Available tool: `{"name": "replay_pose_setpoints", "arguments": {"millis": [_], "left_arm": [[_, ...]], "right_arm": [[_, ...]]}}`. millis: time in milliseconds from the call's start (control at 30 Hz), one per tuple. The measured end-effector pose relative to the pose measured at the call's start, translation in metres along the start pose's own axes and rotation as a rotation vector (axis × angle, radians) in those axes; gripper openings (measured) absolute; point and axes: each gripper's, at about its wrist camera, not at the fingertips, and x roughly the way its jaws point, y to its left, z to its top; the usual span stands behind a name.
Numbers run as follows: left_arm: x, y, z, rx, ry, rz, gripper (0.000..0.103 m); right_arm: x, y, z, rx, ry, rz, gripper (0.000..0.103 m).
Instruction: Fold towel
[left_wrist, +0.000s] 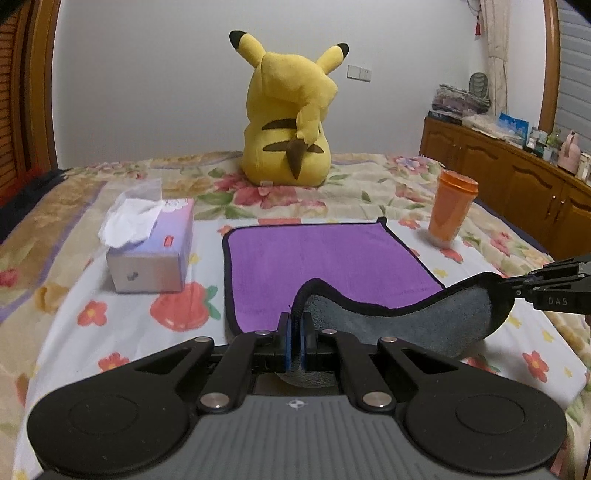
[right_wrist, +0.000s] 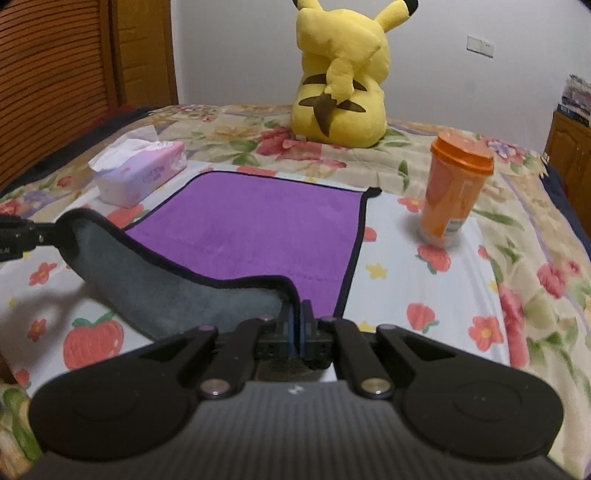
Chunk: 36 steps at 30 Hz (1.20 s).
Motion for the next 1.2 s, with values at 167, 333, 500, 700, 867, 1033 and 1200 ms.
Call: {"name": "replay_pose_setpoints", "arguments": {"millis": [167, 333, 500, 700, 867, 1033, 1200], "left_arm": [[0.003, -0.003, 0.006, 0.029, -0.007, 0.012, 0.007], [0.003, -0.007, 0.013, 0.058, -0.017, 0.010, 0.007], [0.002, -0.009, 0.024, 0.081, -0.031, -0.017, 0.007], [0.001, -0.008, 0.041, 0.094, -0.039, -0.019, 0.007], [-0.001, -0.007, 0.056, 0.104, -0.052, -0.014, 0.007], [0.001, -0.009, 0.067, 0.116, -0.068, 0.001, 0.007], [0.006, -0.009, 0.075, 0.112, -0.077, -0.002, 0.007]], "right_arm": [[-0.003, -0.005, 0.010, 0.000, -0.019, -0.007, 0.003], [-0.007, -0.009, 0.017, 0.008, -0.041, -0.007, 0.003], [-0.010, -0.008, 0.025, -0.007, -0.057, -0.007, 0.003], [-0.010, -0.009, 0.036, -0.026, -0.073, -0.018, 0.003], [-0.010, -0.014, 0.048, -0.030, -0.090, -0.033, 0.003], [-0.010, -0.016, 0.062, -0.042, -0.107, -0.043, 0.003], [-0.007, -0.015, 0.073, -0.066, -0.115, -0.051, 0.003]]}}
